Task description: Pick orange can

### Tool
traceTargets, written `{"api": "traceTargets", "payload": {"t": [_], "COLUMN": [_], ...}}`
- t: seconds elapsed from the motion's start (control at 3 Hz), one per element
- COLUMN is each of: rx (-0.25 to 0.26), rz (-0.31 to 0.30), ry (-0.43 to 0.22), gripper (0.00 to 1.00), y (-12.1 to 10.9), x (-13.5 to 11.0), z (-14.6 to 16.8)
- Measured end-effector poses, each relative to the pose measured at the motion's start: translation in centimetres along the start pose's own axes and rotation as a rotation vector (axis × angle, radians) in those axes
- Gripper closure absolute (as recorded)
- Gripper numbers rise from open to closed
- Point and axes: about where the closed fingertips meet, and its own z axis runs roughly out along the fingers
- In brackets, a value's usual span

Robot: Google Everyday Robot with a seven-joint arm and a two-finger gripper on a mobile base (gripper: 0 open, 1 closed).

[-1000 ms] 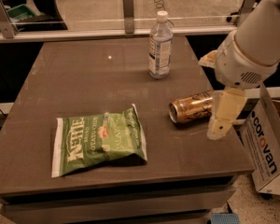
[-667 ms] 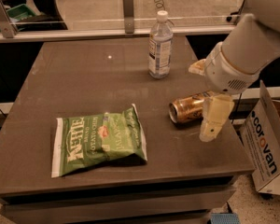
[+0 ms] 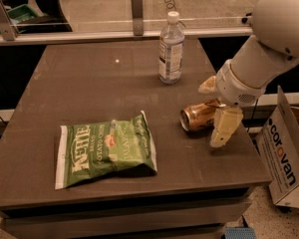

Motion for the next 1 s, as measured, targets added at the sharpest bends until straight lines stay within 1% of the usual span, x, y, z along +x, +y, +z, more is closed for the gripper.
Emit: {"api": "traceTargets", "payload": {"t": [0.33,0.67,1.0], "rx": [-0.015,-0.020,-0.016], "rz": [0.005,0.013,0.019], "ry": [-0.008,-0.004,0.007], "gripper": [0.41,0.63,0.87], "y": [-0.2,-0.7,-1.9], "x": [1.3,1.7,0.5], "z": [1.1,0.9,-0.9]}}
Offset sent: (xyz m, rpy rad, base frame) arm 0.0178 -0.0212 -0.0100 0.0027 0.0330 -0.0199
